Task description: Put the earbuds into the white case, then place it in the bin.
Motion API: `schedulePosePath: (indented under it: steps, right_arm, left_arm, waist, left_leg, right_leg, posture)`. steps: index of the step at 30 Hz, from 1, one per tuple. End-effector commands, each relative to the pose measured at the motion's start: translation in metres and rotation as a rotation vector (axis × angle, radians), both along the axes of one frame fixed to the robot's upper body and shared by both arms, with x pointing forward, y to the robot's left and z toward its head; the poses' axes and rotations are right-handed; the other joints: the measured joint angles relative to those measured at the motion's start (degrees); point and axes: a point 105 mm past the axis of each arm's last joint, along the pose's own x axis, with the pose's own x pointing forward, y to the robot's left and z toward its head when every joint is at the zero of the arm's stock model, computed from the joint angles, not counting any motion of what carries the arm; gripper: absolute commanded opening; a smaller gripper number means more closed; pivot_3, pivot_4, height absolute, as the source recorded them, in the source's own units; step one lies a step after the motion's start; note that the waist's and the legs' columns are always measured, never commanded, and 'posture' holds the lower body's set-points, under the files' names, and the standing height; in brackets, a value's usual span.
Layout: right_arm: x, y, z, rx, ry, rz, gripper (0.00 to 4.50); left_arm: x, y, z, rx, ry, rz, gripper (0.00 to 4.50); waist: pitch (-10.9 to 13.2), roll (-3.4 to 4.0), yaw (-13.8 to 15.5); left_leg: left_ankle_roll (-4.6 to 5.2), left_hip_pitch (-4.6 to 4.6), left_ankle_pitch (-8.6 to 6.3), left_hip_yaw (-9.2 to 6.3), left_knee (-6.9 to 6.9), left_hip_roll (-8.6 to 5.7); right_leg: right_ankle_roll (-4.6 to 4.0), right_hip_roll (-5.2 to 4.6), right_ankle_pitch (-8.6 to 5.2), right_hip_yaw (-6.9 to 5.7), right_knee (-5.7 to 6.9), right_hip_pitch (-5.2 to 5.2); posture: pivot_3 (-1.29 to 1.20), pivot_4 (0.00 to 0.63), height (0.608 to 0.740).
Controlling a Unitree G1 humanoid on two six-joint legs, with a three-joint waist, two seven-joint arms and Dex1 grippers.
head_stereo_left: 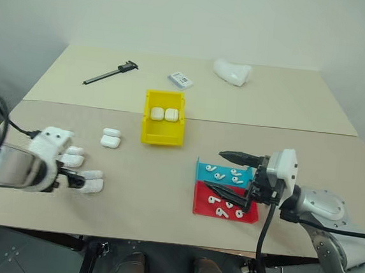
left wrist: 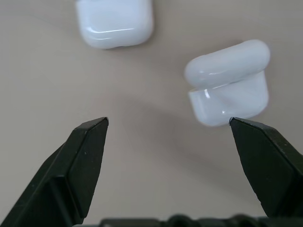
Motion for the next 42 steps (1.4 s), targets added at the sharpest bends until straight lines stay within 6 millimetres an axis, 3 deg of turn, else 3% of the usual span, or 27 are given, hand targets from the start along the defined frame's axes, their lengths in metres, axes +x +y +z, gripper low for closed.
schedulePosePath:
  steps: [1,4,7,19,23,29,42]
  right_arm:
    - [-0.003,0.004,0.009,0.019,-0.057,0.014,4.5]
    - [-0.003,0.005,0.008,0.027,-0.057,0.017,4.5]
    - [-0.004,0.006,0.008,0.028,-0.058,0.016,4.5]
    - [-0.005,0.009,0.007,0.051,-0.052,-0.001,4.5]
    - [-0.006,0.008,0.006,0.053,-0.048,-0.009,4.5]
    - [-0.008,0.007,0.006,0.051,-0.043,-0.016,4.5]
    - [-0.014,0.007,0.004,0.051,-0.025,-0.018,4.5]
  left_arm:
    - [-0.015,-0.01,0.014,-0.022,0.055,-0.104,4.45]
    - [-0.03,-0.019,0.019,-0.008,0.114,-0.193,4.45]
    - [-0.032,-0.023,0.019,-0.014,0.117,-0.213,3.95]
    - [-0.027,-0.033,-0.006,0.038,0.125,-0.332,0.03]
    - [-0.024,-0.039,-0.017,0.056,0.152,-0.408,0.03]
    - [-0.017,-0.032,-0.034,0.142,0.208,-0.424,0.03]
    - [0.012,-0.022,-0.04,0.203,0.13,-0.366,0.03]
  waist:
    - [0.0,-0.01,0.1]
    - [0.01,-0.03,0.16]
    - [0.01,-0.03,0.25]
    - [0.01,-0.03,0.29]
    - [0.01,-0.04,0.31]
    - [0.0,-0.05,0.2]
    - [-0.01,-0.07,0.23]
  left_leg:
    - [-0.04,-0.02,0.02,0.0,0.0,0.01]
    - [-0.05,-0.04,0.03,0.0,0.0,0.01]
    - [-0.05,-0.04,0.03,-0.01,-0.01,0.01]
    - [-0.06,-0.05,0.04,-0.04,0.01,0.01]
    - [-0.07,-0.06,0.05,-0.03,0.01,0.0]
    - [-0.07,-0.08,0.05,-0.04,0.03,0.02]
    - [-0.06,-0.09,0.05,-0.11,0.06,0.02]
  right_leg:
    - [0.0,0.01,0.0,-0.04,-0.01,-0.01]
    - [-0.01,0.02,0.0,-0.06,-0.03,-0.01]
    - [0.0,0.02,0.0,-0.05,-0.02,-0.01]
    - [-0.01,0.05,0.0,-0.05,-0.01,0.02]
    - [-0.01,0.07,0.0,-0.06,-0.01,0.01]
    - [-0.01,0.11,0.0,-0.05,0.01,0.0]
    - [-0.01,0.11,0.0,-0.04,0.03,0.01]
  posture:
    - [0.0,0.15,0.74]
    - [0.0,0.15,0.74]
    - [0.0,0.15,0.74]
    - [0.0,0.15,0.74]
    - [0.0,0.15,0.74]
    - [0.0,0.15,0.74]
    - [0.0,0.15,0.74]
